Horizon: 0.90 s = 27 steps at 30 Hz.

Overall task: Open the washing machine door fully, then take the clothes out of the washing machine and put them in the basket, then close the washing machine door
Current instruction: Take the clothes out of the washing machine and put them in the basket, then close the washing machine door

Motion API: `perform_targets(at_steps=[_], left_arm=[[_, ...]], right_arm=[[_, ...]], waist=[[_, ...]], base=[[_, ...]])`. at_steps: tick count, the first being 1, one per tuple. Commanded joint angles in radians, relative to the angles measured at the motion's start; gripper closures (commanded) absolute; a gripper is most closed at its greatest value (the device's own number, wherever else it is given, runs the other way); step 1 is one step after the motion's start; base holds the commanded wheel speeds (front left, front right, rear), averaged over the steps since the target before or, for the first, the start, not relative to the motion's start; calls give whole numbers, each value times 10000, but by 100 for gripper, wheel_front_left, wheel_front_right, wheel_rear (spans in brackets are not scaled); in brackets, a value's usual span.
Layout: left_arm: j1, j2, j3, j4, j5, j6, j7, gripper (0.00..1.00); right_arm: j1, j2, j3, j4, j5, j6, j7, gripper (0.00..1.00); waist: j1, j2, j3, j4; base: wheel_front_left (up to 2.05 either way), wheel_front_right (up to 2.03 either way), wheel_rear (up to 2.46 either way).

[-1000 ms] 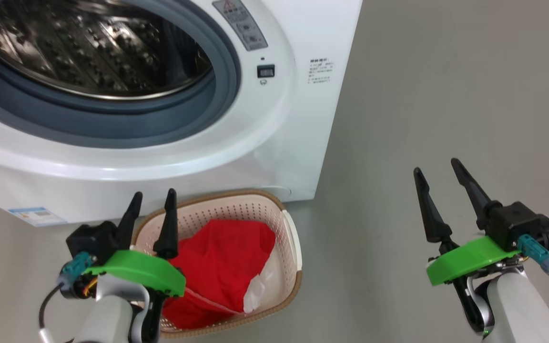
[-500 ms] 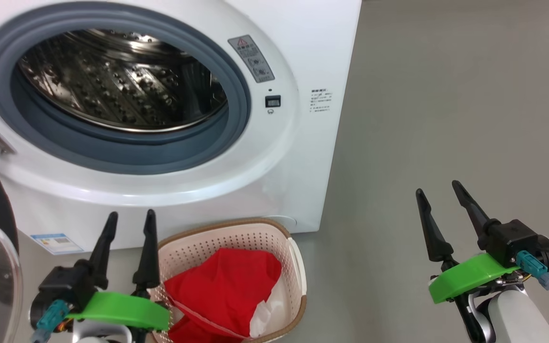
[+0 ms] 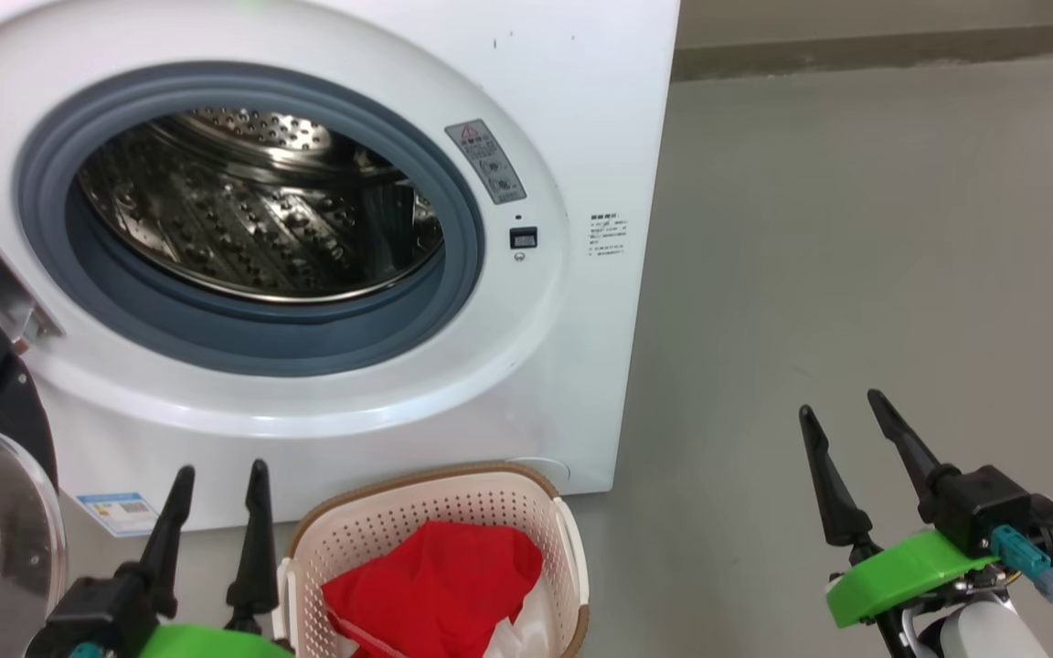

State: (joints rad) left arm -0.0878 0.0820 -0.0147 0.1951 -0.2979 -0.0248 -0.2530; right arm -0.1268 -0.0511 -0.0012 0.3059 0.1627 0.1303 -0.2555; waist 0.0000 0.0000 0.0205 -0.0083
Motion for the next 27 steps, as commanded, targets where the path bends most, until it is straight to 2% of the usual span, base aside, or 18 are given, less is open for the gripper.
perform_targets(at_steps=[1,13,27], left_arm=[[13,241,381,-315,154,80,-87,0],[453,357,439,-522,107,262,-72,0],[389,436,214,-614,185,335,-17,0]], right_arm=[[-15,8,226,-318,-98,4,-63,0],[397,-158,264,-841,-93,4,-63,0],[485,-165,442,-806,-80,4,-63,0]], waist=[[0,0,-173,-50],[0,0,-303,-88],[0,0,-205,-7]], base=[[0,0,0],[0,0,0],[-11,11,0]])
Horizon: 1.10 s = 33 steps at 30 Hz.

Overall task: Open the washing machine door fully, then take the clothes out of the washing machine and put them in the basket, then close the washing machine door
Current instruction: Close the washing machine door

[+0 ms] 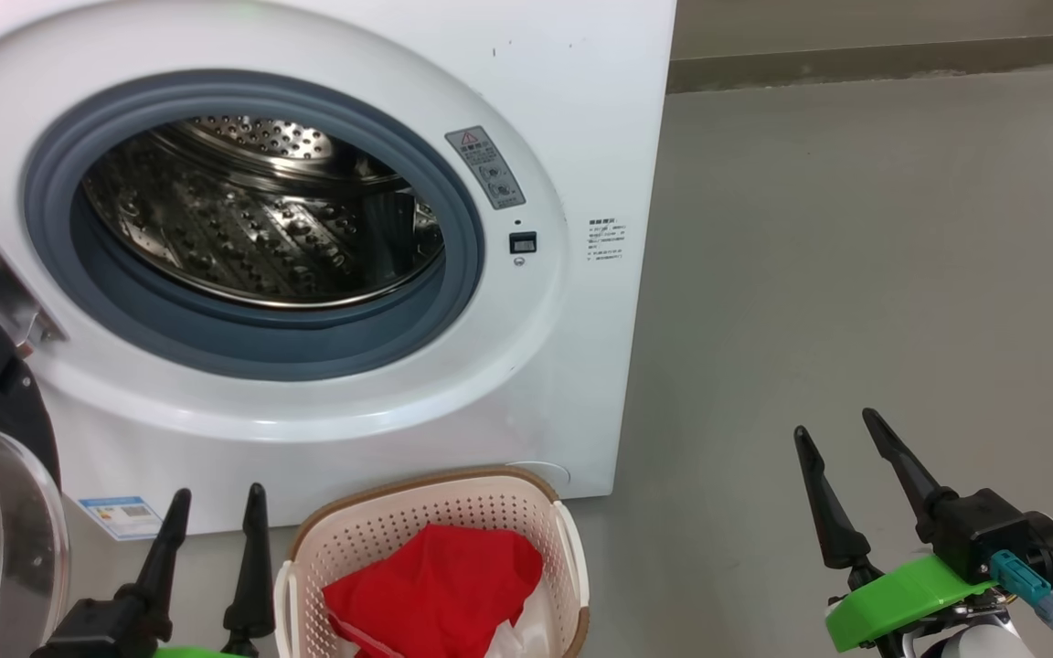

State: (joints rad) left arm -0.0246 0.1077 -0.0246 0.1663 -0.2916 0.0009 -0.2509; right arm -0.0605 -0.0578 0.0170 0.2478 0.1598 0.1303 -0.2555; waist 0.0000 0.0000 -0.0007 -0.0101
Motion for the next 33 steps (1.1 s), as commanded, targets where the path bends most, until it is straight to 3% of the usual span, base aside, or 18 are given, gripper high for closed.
perform_targets(at_steps=[1,20,33], left_arm=[[-245,178,305,-358,121,90,-39,0],[-233,237,146,-1000,113,134,-33,0],[-261,240,98,-1066,90,294,-41,0]], right_arm=[[-179,-95,255,-228,-53,4,-63,0],[-313,-103,177,-224,-94,4,-63,0],[-379,-131,201,-209,-75,4,-63,0]], waist=[[0,0,12,19],[0,0,149,109],[0,0,226,191]], base=[[-72,72,0],[-150,150,0],[-29,29,0]])
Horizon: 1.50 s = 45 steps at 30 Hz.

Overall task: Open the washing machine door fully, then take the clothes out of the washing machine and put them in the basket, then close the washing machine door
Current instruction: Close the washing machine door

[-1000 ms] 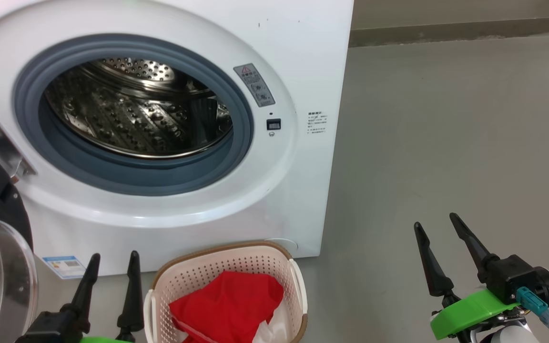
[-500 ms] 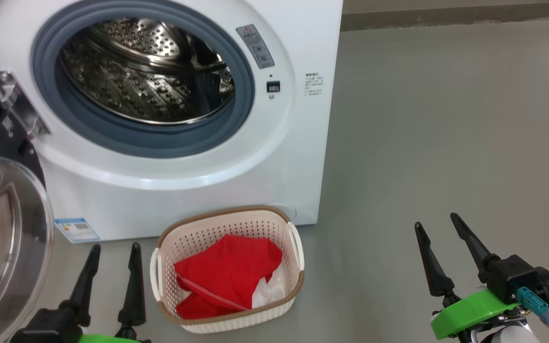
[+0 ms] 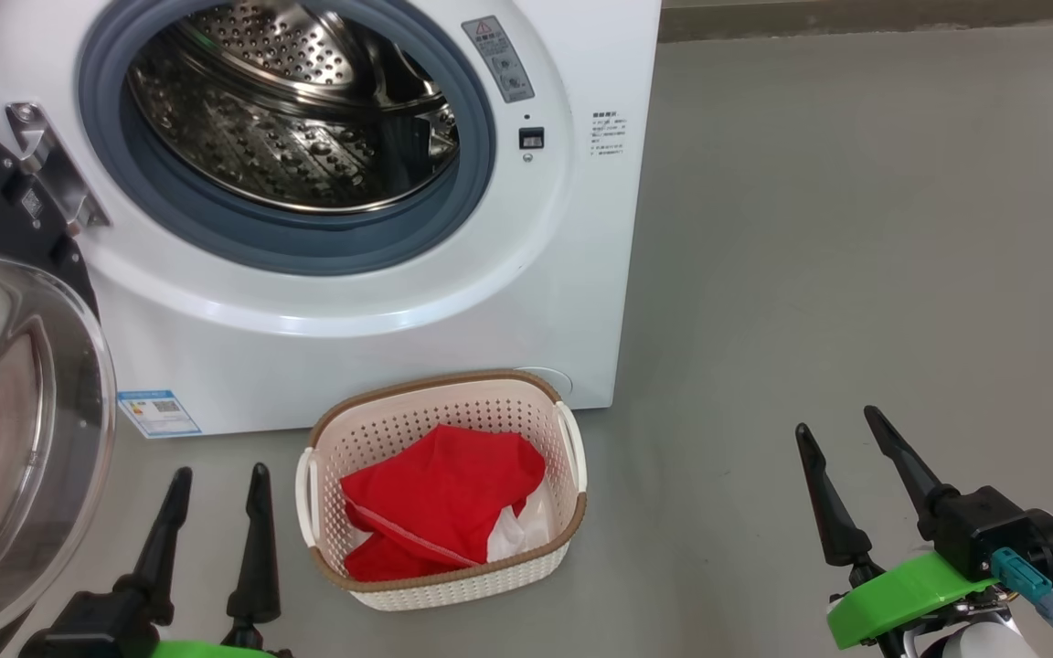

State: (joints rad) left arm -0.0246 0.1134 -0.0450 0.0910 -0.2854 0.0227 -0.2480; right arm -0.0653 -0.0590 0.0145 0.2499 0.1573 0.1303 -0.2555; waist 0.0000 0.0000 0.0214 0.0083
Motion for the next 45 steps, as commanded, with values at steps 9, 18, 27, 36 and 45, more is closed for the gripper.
perform_targets(at_steps=[9,18,27,36,45], left_arm=[[-351,185,276,-290,-4,211,31,0],[-380,175,248,-369,93,482,85,0],[-192,234,300,-612,199,807,153,0],[140,267,282,-999,265,1086,345,0],[265,364,276,-1271,334,1276,521,0]], right_arm=[[-521,-60,473,-201,-34,4,-63,0],[-619,-9,751,-207,0,4,-63,0],[-655,14,904,-189,27,4,-63,0],[-588,19,1025,-239,39,4,-63,0],[-570,9,1156,-304,97,4,-63,0]], waist=[[0,0,55,167],[0,0,36,765],[0,0,-90,1815],[0,0,-236,3135],[0,0,-378,4143]], base=[[0,0,0],[0,0,0],[0,0,0],[0,0,0],[0,0,0]])
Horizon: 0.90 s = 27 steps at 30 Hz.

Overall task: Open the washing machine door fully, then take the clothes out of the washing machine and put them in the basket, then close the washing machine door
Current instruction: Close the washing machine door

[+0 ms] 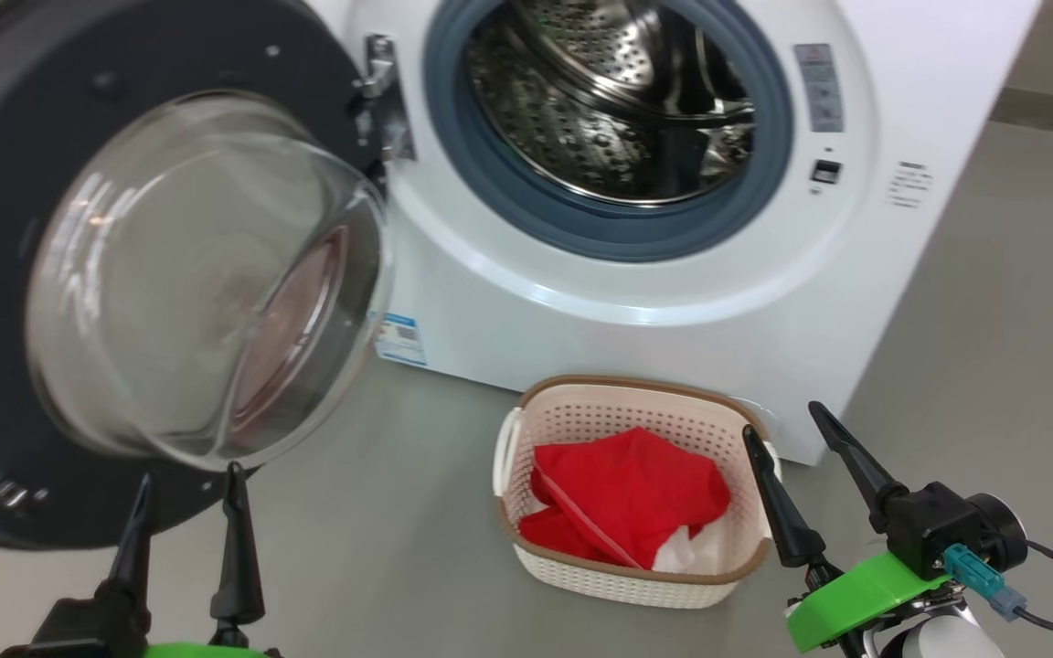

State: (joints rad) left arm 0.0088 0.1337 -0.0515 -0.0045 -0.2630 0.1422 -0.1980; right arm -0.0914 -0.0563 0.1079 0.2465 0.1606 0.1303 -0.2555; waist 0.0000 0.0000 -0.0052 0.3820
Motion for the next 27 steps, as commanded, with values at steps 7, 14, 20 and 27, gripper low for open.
perform_targets(at_steps=[7,14,20,27], left_arm=[[7,247,372,-531,161,246,163,0],[143,312,501,-793,114,413,256,0],[232,318,550,-909,91,513,246,0],[260,325,542,-998,82,606,242,0]], right_arm=[[-275,-17,266,-311,119,4,-63,0],[-321,-12,379,-289,116,4,-63,0],[-375,-32,446,-248,135,4,-63,0],[-433,-78,480,-189,163,4,-63,0]], waist=[[0,0,-259,968],[0,0,-238,1140],[0,0,-205,1156],[0,0,-171,1163]], base=[[0,0,0],[0,0,0],[0,0,0],[0,0,0]])
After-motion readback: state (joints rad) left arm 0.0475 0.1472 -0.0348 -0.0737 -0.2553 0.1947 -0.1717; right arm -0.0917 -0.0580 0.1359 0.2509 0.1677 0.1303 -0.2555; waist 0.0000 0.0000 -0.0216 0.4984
